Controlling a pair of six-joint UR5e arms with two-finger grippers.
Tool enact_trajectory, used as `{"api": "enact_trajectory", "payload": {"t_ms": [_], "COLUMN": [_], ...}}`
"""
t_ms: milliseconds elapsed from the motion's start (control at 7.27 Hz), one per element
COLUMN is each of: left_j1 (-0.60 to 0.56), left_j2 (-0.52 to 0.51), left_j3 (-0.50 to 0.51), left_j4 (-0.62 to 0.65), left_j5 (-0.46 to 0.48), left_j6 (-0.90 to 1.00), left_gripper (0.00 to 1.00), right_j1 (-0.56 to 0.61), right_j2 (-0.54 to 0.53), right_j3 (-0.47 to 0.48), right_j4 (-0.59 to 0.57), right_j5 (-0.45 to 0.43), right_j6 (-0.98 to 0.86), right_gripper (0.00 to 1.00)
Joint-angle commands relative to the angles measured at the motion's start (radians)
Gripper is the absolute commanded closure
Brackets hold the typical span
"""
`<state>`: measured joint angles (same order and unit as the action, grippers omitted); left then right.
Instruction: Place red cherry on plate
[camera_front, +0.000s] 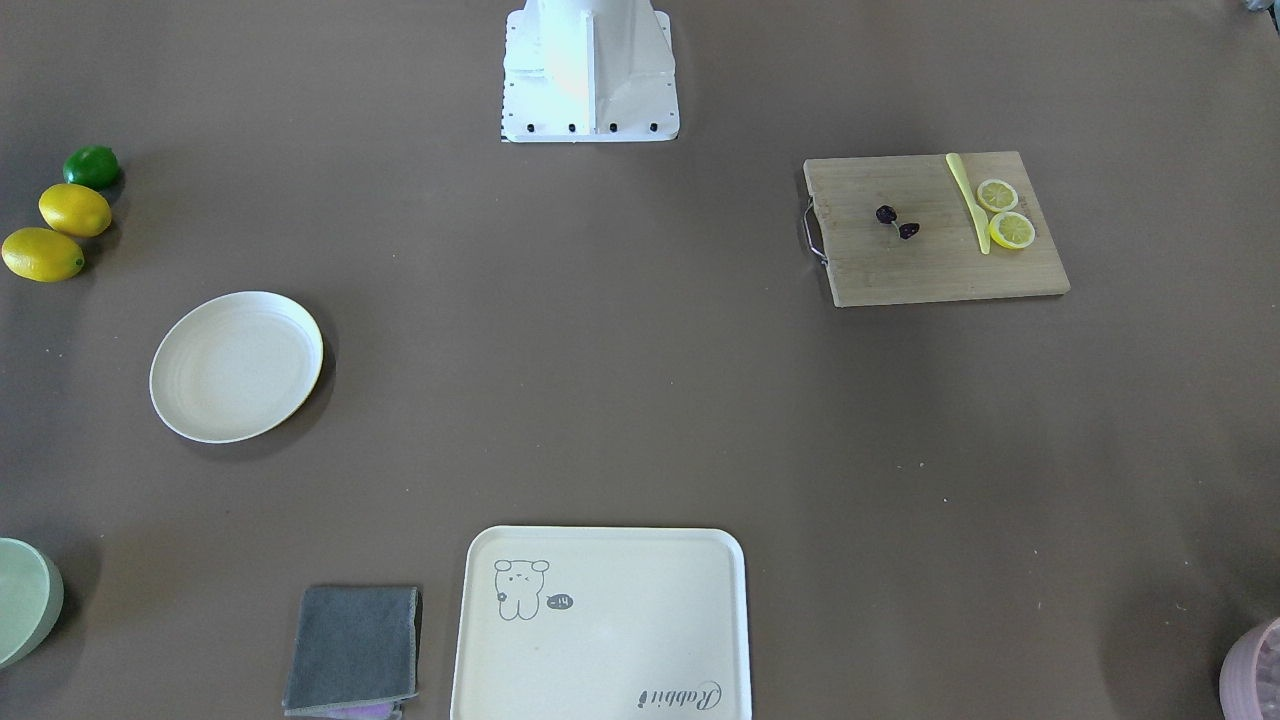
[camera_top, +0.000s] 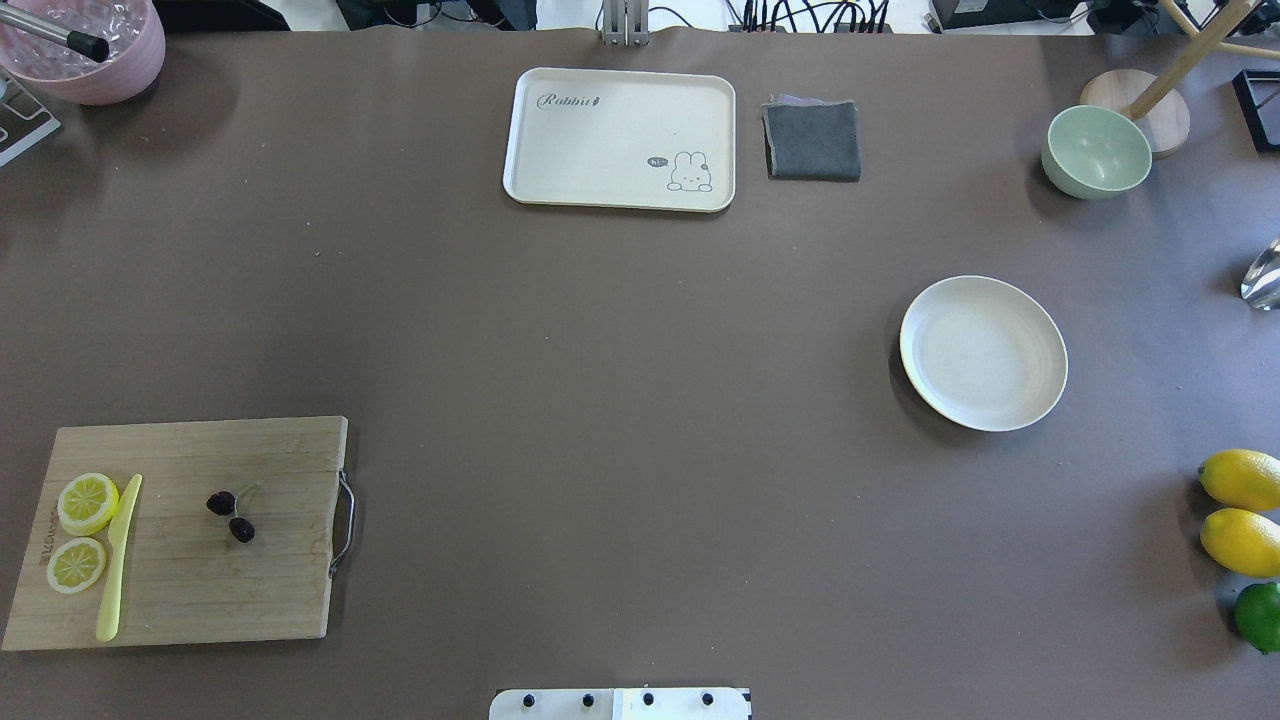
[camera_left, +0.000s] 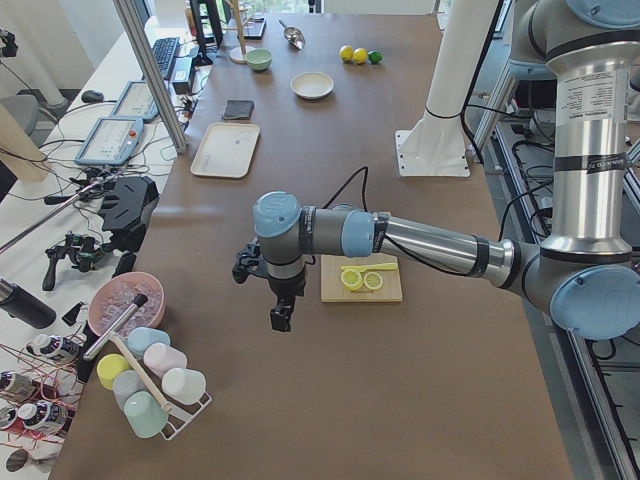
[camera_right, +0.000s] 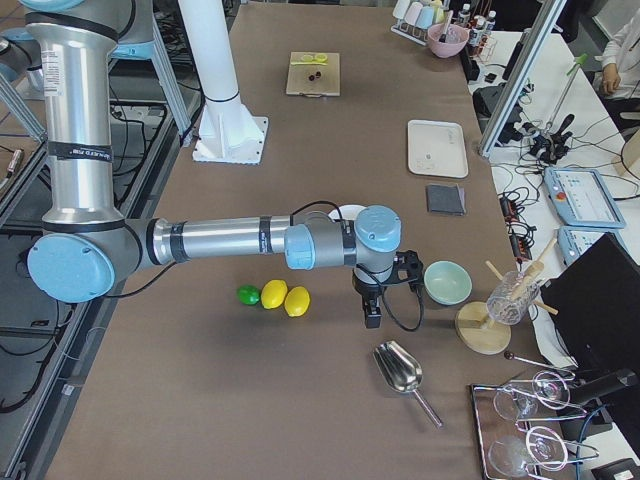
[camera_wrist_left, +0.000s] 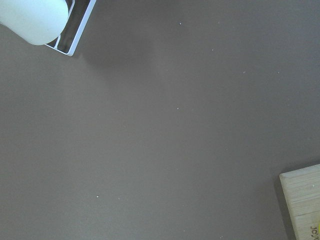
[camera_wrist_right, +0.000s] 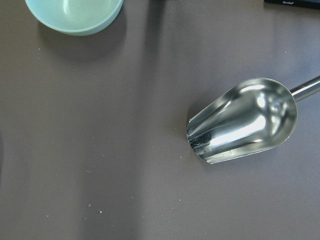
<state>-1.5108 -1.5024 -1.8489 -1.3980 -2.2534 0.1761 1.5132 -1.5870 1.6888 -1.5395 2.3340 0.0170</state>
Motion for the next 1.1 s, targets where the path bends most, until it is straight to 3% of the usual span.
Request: {"api": "enact_trajectory", "payload": {"t_ms": [0,963], "left_j1": [0.001,0.001], "left_j2": [0.001,0.007], "left_j3": [-0.003,-0.03], "left_j4": [-0.009,-0.016], "left_j5": [0.004,-0.003], "left_j6": [0.003,-0.006], "left_gripper": [0.02,0.02], "right_j1": [0.001,0.001], "right_j2": [0.001,-0.007], "right_j3": [0.0,0.003], "right_j4": [0.001,0.005], "right_j5": [-0.001,0.051], "right_j6": [0.0,0.003], "right_gripper": [0.0,0.0]}}
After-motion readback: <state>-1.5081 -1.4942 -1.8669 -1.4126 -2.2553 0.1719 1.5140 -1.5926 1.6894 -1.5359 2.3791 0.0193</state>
